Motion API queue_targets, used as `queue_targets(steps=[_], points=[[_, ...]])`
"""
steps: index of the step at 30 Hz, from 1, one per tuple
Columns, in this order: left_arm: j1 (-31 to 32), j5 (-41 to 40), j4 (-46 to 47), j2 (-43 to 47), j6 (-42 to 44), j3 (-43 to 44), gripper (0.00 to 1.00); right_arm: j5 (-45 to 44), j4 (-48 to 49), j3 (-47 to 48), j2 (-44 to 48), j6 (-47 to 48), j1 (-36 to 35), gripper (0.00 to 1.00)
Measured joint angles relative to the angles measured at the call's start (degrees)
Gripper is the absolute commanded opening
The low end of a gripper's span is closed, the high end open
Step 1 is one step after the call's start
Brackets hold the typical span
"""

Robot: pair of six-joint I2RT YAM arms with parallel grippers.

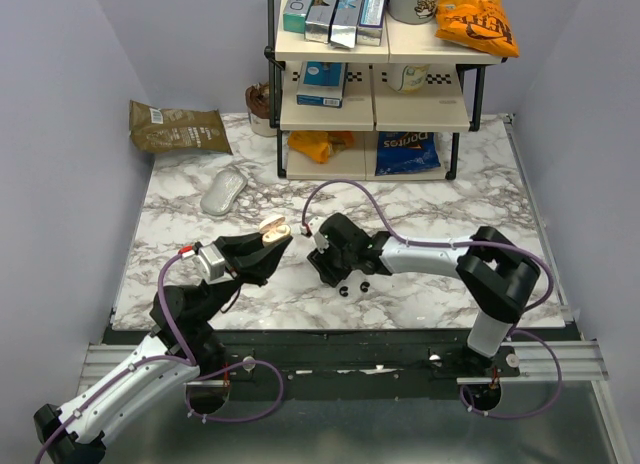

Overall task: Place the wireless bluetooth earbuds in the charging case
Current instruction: Adjust the earbud at the center of the board.

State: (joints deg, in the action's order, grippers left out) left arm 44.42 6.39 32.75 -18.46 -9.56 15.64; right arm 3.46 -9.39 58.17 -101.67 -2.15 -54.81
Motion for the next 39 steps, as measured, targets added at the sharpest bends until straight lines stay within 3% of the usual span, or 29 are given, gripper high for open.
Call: queue_targets(steps=[13,16,20,27,39], points=[[0.5,-0.5,-1.3,0.9,0.0,0.0,0.0,-1.9,0.3,-5.3,8.0,-2.6,0.0,0.62],[0.7,-0.7,-1.4,1.2,0.0,0.0,0.0,-3.7,1.0,-6.2,8.9,-3.0,0.0,0.57],[0.7,-0.9,-1.7,1.2,0.1,0.0,0.0,-6.2,1.1,-7.5,9.0,-3.4,0.0,0.33],[0.7,-0.9,-1.9,1.2,0.2,0.0,0.0,-8.3,1.7,-7.8,9.0,-3.9,0.0,0.03],[0.8,-0.9,-2.2,1.2,0.2,0.0,0.0,-4.7,2.9,-7.8,7.0,-4.7,-0.5,0.01]])
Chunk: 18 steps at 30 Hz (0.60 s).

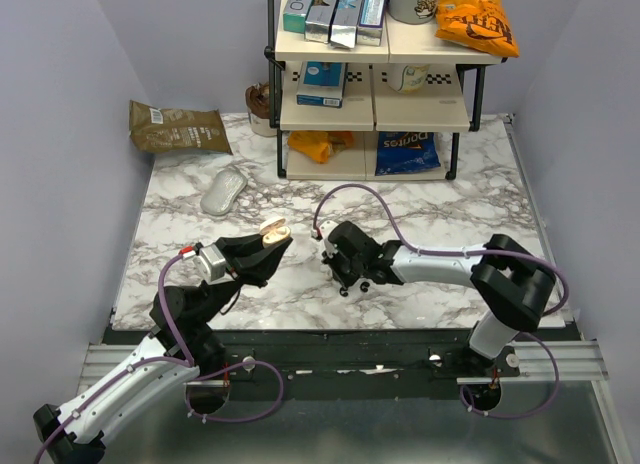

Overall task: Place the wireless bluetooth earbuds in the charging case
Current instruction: Adjust the earbud at the center of the board.

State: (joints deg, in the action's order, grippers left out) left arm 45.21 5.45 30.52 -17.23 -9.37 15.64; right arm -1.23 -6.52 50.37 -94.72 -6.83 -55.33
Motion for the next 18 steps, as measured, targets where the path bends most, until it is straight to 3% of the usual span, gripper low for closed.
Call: queue_targets(steps=[18], points=[[0.3,-0.6,-0.1,0.1,0.2,0.0,0.0,2.1,0.2,5.6,-6.3,-1.4,-1.7,0.01]])
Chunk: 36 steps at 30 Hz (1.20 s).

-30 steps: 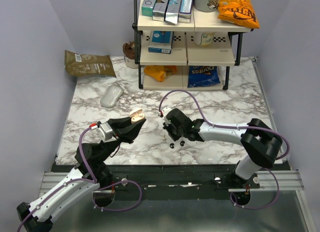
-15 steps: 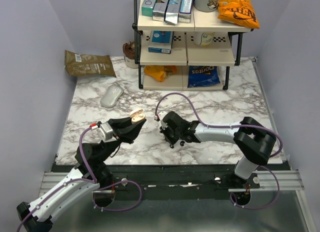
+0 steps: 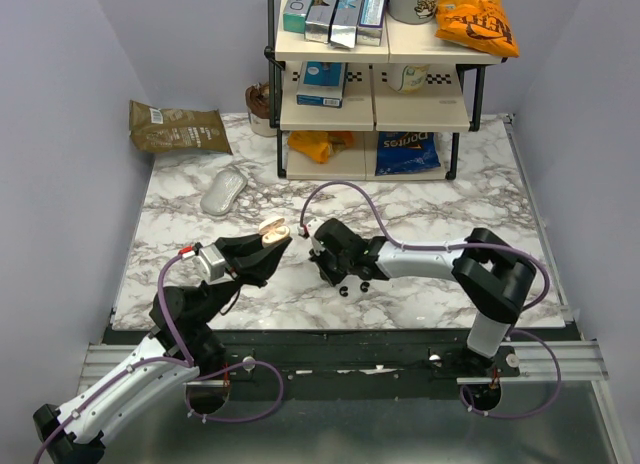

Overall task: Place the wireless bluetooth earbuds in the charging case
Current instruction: Adjust the earbud at the center of the board.

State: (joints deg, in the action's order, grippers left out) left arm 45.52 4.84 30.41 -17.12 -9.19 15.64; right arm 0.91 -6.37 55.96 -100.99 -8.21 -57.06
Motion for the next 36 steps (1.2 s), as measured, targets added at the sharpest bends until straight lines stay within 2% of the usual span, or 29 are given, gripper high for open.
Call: queue_targets(steps=[13,20,36], points=[[0.5,-1.0,-0.8,0.8,0.5,0.0,0.0,-1.3,-0.4,6.8,-5.3,-0.9,1.5,0.01],[0.7,-1.5,-1.3,0.8,1.1,0.0,0.0,-1.4,-0.4,7.8,-5.4,-0.3,4.1,0.01],[0.7,-1.6,-1.4,0.8,1.2,0.0,0.0,1.1,-0.4,7.4,-4.3,2.3,3.9,0.05]])
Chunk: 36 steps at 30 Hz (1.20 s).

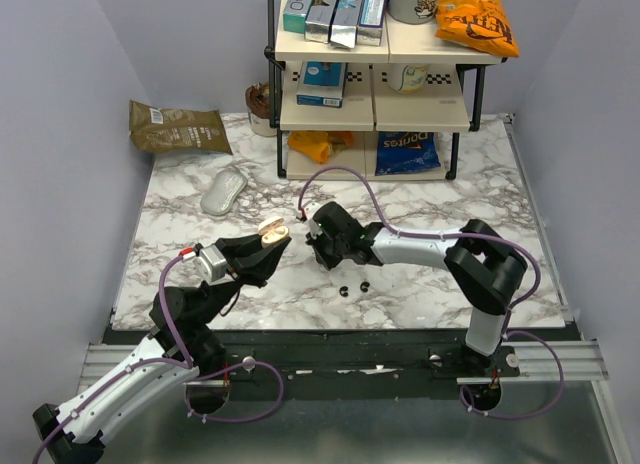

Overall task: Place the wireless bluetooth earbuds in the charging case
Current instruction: Adjust the earbud at the center of the board.

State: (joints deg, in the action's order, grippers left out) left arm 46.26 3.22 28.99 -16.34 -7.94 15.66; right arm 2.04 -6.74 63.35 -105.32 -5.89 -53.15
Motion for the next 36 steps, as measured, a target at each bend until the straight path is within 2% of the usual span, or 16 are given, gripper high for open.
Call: queue_targets(steps=[12,31,35,36], points=[[0.2,0.0,-0.5,0.4,0.0,0.1,0.0,-0.9,1.1,-9.6,7.4,-0.2,0.0,0.03],[0.4,0.0,-2.3,1.0,0.1,1.4,0.0,-5.0,1.0,-3.9,1.2,-0.9,0.3,0.02],[0.4,0.0,-2.4,0.9,0.2,1.5,0.0,-6.8,0.9,-2.9,0.4,-0.8,0.7,0.08],[0.4,0.0,-2.4,0.8,0.2,1.5,0.0,-7.5,0.8,-2.6,0.2,-0.6,0.8,0.15]])
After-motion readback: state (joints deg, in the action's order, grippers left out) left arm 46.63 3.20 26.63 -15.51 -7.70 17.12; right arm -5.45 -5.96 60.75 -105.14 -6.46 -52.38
